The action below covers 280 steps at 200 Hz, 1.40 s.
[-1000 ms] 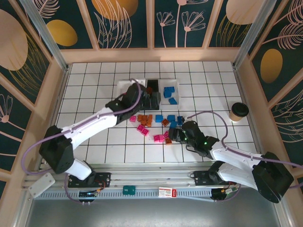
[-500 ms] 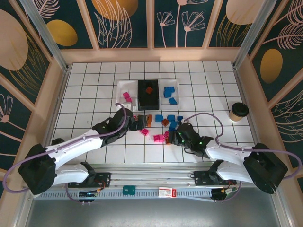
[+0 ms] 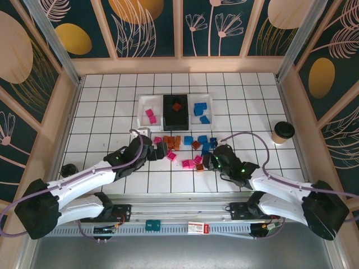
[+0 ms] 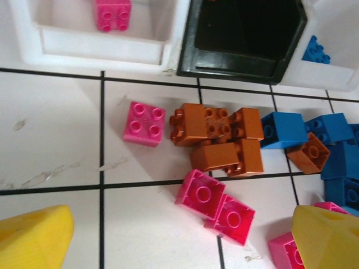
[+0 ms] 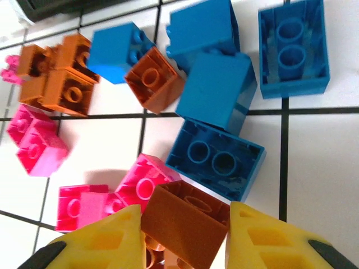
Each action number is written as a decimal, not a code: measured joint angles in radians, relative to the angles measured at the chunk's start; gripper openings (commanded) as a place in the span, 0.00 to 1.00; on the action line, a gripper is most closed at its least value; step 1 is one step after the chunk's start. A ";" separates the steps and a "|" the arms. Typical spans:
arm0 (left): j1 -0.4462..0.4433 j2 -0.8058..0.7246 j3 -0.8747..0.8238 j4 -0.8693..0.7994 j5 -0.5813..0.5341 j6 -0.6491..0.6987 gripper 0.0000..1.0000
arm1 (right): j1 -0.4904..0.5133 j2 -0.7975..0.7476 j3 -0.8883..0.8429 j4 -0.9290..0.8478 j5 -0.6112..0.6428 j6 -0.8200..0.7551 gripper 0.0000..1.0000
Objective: Sort the legos into containers by color
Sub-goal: Pick up the lego from the bottom-center of the table, then place the lego in the container.
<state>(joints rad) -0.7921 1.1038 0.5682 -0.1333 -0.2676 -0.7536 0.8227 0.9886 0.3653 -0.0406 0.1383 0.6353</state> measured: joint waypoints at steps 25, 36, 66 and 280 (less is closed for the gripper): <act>0.000 -0.021 -0.010 -0.026 -0.025 -0.017 0.99 | 0.000 -0.001 0.117 -0.070 -0.009 -0.066 0.31; 0.000 -0.029 -0.012 -0.035 -0.033 -0.025 0.99 | -0.002 0.039 0.192 -0.073 -0.014 -0.101 0.31; 0.000 -0.051 -0.026 -0.055 -0.037 -0.046 0.99 | -0.020 0.260 0.413 -0.018 -0.051 -0.194 0.31; 0.000 -0.078 -0.058 -0.123 -0.030 -0.085 0.86 | -0.140 0.687 0.809 0.094 -0.138 -0.318 0.66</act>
<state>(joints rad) -0.7921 1.0260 0.5106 -0.2562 -0.2977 -0.8387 0.6827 1.6756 1.1740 0.0532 -0.0002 0.3172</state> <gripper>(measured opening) 0.903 0.657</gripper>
